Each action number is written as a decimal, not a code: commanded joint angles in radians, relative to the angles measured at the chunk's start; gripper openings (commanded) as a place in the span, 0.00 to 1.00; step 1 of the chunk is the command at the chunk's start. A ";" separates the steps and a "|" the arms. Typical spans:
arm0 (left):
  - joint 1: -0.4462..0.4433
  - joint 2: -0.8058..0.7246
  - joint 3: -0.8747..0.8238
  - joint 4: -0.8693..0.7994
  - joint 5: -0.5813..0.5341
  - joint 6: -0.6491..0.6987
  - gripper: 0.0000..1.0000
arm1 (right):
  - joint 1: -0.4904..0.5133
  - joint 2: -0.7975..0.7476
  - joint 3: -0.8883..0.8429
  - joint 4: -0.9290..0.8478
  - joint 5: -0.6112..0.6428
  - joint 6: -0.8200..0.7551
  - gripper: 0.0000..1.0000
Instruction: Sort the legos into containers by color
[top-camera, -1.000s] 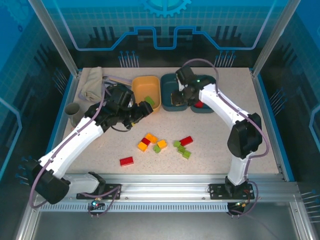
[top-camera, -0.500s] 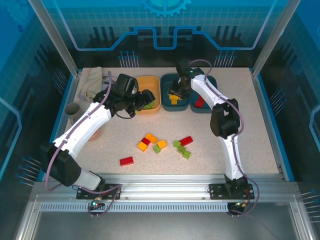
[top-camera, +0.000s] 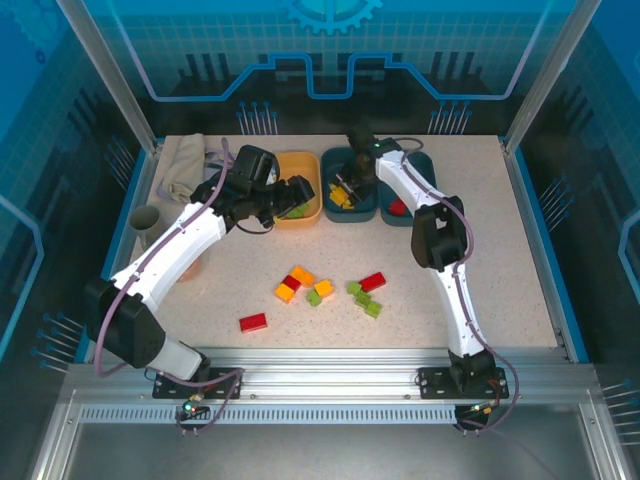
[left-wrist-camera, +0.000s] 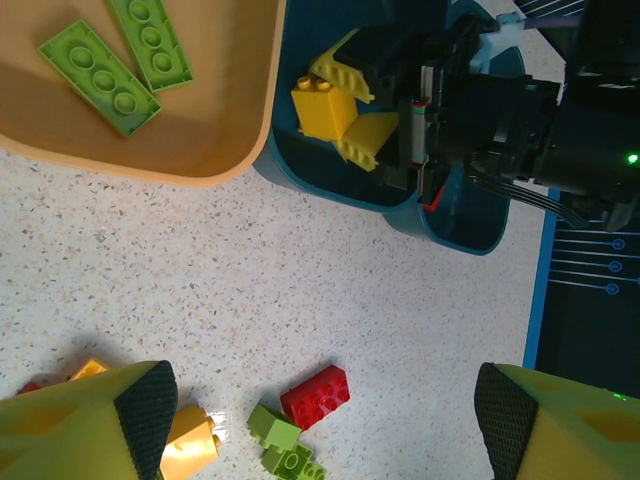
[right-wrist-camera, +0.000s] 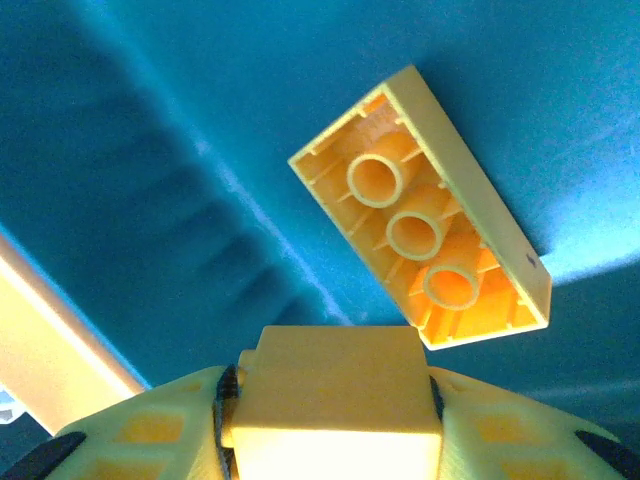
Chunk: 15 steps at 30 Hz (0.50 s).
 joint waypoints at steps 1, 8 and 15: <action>0.005 -0.001 0.025 0.010 0.019 0.019 0.82 | 0.012 0.026 0.026 -0.014 -0.037 0.068 0.40; 0.005 -0.020 -0.001 0.010 0.018 0.008 0.82 | 0.013 0.015 0.026 -0.027 -0.030 0.063 0.58; 0.001 -0.054 -0.031 0.003 0.016 0.002 0.82 | 0.018 -0.096 0.035 -0.044 0.041 -0.022 0.62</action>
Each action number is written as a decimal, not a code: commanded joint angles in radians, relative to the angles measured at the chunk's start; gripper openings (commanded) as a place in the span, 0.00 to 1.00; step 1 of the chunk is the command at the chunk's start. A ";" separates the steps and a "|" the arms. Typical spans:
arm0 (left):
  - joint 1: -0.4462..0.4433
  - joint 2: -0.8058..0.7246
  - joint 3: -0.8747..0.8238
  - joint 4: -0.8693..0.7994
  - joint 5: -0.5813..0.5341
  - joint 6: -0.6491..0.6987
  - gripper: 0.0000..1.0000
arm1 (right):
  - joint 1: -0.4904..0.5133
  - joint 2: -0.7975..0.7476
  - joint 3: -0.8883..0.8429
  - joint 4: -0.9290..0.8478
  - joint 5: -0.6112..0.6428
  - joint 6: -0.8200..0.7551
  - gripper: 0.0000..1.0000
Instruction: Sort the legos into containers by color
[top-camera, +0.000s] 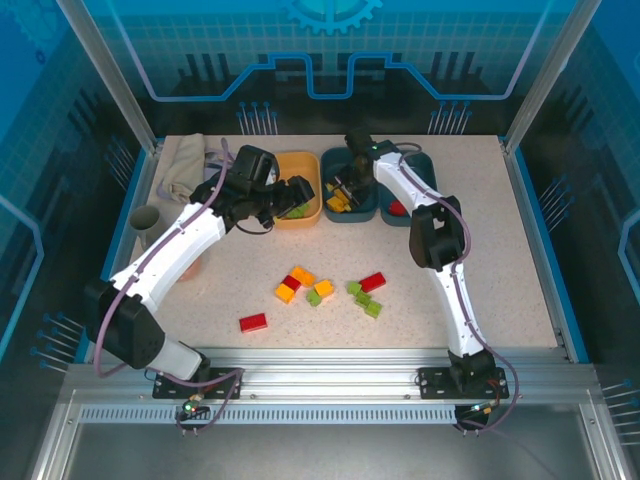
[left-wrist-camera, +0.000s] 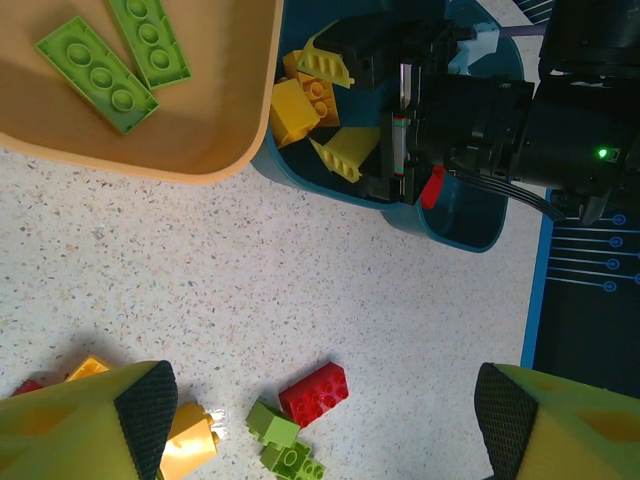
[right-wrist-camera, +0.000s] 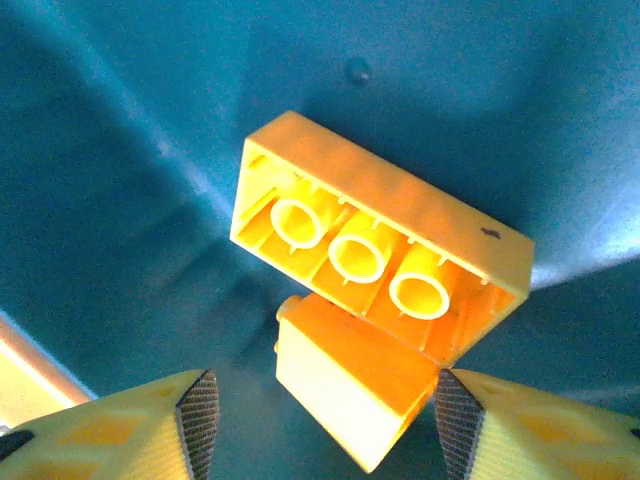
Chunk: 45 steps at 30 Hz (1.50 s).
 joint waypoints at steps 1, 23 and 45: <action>0.000 -0.051 -0.033 0.003 0.013 0.002 0.82 | 0.014 -0.126 0.028 -0.047 0.050 -0.065 0.62; -0.144 -0.437 -0.465 -0.141 -0.079 -0.114 0.82 | 0.206 -0.991 -1.163 0.077 0.233 -0.243 0.75; -0.201 -0.475 -0.472 -0.112 -0.089 -0.132 0.82 | 0.142 -0.789 -1.236 0.198 0.117 0.259 0.70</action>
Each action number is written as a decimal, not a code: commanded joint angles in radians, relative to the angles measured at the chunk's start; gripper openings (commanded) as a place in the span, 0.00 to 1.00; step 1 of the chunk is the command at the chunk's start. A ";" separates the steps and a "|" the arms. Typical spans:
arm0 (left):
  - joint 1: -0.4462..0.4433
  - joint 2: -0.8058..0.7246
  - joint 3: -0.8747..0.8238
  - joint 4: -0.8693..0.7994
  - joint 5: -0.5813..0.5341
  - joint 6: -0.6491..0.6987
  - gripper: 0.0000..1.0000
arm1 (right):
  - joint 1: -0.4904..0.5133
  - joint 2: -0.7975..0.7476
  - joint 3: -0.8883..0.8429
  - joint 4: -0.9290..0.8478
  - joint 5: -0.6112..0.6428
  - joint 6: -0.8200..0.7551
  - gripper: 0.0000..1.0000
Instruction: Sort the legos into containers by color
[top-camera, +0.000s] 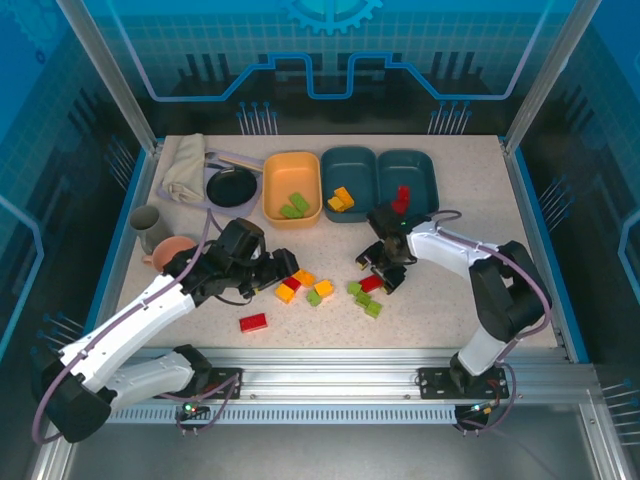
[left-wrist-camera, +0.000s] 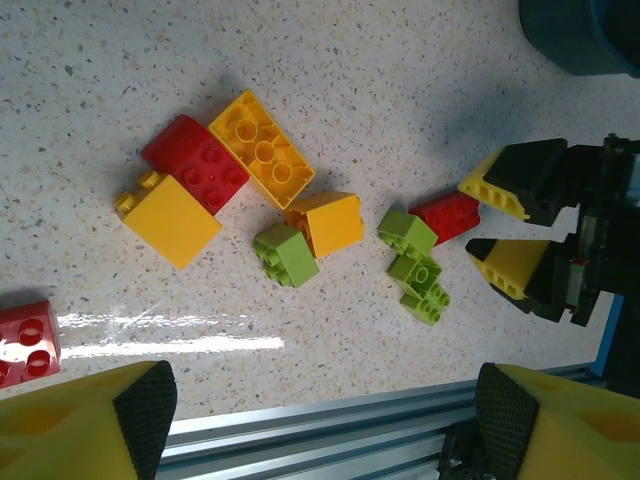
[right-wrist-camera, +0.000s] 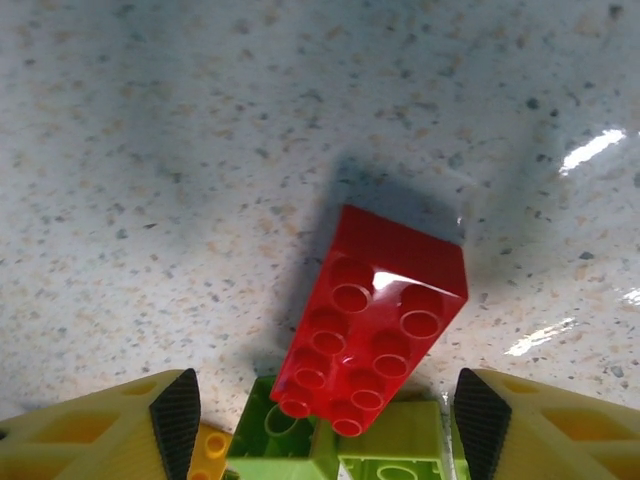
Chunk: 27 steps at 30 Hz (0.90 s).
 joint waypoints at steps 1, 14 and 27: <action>-0.009 -0.022 -0.002 0.003 -0.025 -0.016 0.82 | 0.011 0.037 0.033 -0.053 -0.013 0.084 0.69; -0.008 -0.016 0.004 0.021 -0.030 -0.025 0.82 | -0.007 0.135 0.075 -0.033 0.019 0.065 0.43; -0.009 0.072 0.141 0.032 -0.049 0.019 0.82 | -0.025 0.035 0.317 -0.213 0.279 -0.288 0.26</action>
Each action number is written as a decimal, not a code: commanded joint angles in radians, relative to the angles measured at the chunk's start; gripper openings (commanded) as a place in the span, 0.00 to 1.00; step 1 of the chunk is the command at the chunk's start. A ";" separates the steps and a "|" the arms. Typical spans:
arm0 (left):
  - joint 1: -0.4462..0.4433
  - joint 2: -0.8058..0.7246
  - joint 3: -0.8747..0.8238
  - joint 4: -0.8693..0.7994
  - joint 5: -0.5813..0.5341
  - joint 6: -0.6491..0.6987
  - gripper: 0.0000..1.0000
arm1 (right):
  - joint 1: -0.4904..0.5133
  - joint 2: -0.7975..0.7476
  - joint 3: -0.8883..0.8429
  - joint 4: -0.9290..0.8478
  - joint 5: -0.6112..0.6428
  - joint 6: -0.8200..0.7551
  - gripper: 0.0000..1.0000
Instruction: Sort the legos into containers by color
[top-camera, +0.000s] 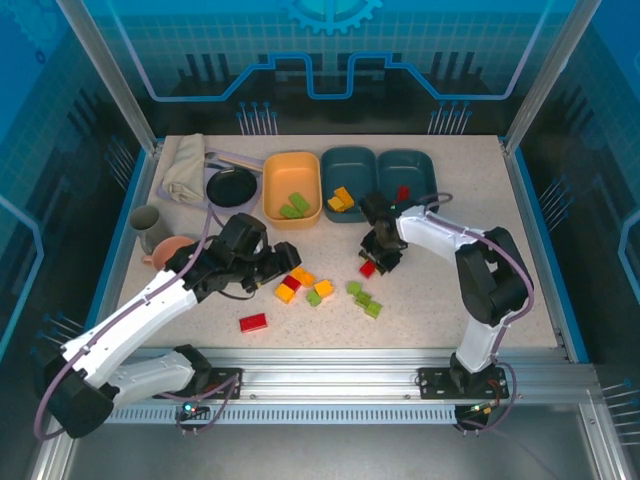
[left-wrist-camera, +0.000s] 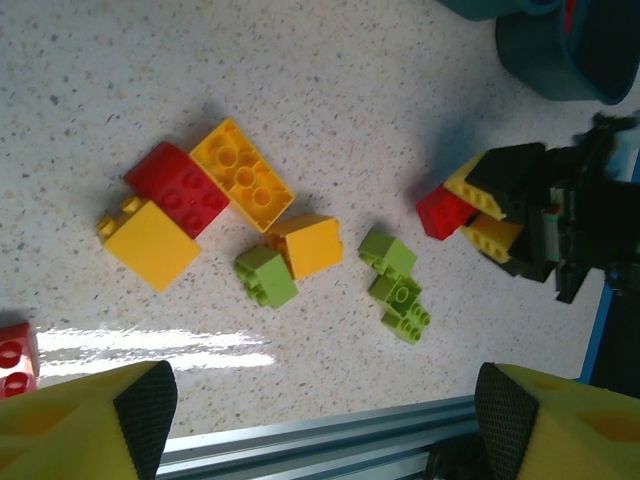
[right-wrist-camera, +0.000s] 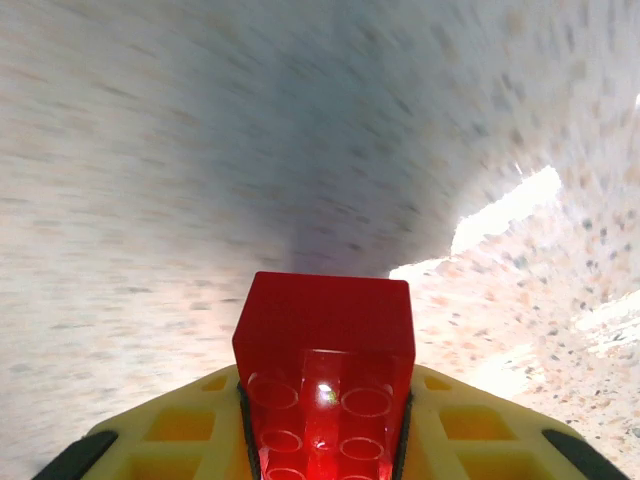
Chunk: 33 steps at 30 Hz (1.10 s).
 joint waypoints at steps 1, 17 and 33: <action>-0.006 0.044 0.109 0.022 -0.020 0.040 0.82 | -0.030 -0.095 0.137 -0.125 0.193 -0.242 0.26; 0.054 0.498 0.609 0.128 0.116 0.138 0.82 | -0.317 0.277 0.637 -0.288 0.381 -0.812 0.24; 0.082 0.509 0.558 0.108 0.107 0.137 0.82 | -0.348 0.558 0.884 -0.365 0.308 -0.834 0.44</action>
